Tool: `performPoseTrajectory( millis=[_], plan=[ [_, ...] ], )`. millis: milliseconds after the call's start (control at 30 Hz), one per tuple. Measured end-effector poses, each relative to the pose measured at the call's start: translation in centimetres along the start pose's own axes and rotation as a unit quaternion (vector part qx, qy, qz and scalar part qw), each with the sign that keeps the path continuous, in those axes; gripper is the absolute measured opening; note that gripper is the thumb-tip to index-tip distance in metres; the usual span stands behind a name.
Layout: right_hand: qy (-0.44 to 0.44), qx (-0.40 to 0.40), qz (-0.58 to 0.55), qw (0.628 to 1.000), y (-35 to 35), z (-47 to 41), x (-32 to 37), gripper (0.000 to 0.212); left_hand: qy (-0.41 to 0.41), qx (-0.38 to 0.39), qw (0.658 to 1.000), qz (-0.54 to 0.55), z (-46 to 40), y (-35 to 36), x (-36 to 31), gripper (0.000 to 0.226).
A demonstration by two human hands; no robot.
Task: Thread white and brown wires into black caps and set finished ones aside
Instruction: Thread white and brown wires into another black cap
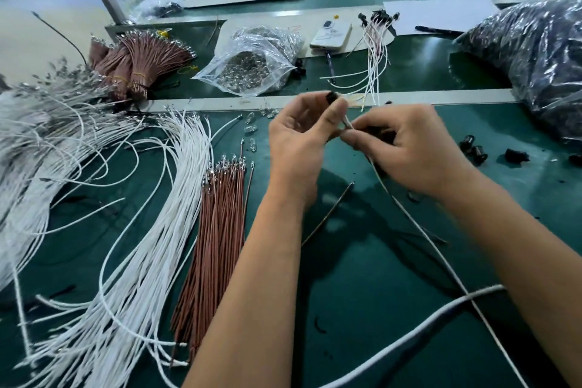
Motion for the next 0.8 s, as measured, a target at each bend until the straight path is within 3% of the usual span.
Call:
performPoseTrajectory(
  millis=[67, 133, 233, 333, 467, 667, 800],
  plan=[
    [0.045, 0.005, -0.036, 0.998, 0.4, -2.2, -0.4, 0.046, 0.007, -0.034, 0.995, 0.091, -0.5, -1.7, -1.1, 0.004],
    [0.063, 0.036, -0.016, 0.997, 2.2, -4.6, -0.6, 0.040, 0.009, -0.067, 0.982, 0.177, -0.9, -3.5, -2.1, 0.006],
    [0.031, 0.136, 0.058, 0.989, 7.1, -7.3, 1.0, 0.019, -0.013, -0.086, 0.937, 0.339, -1.1, -5.3, -2.7, 0.020],
    [-0.001, 0.178, 0.100, 0.979, 11.1, -9.1, 3.1, 0.015, -0.023, -0.086, 0.905, 0.416, -1.4, -5.9, -3.1, 0.021],
    [-0.012, 0.203, 0.187, 0.961, 14.1, -10.2, 4.4, 0.018, -0.009, -0.073, 0.917, 0.392, -1.5, -6.0, -3.7, 0.031],
    [0.010, 0.229, 0.135, 0.964, 14.1, -9.9, 4.2, 0.023, 0.005, -0.044, 0.935, 0.351, -1.4, -5.9, -3.6, 0.039],
    [0.041, 0.159, 0.106, 0.981, 9.9, -7.8, 2.3, 0.020, -0.006, -0.008, 0.983, 0.186, -1.5, -4.6, -2.4, 0.035]
  ],
)
Point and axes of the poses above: each hand's wrist, its own z-axis away from the middle knuckle, its own y-axis out of the palm, x = y × z, the point moved 7 cm from there along -z, towards the middle knuckle, and after that the axes turned 3 degrees about z, right-handed, at the moved point
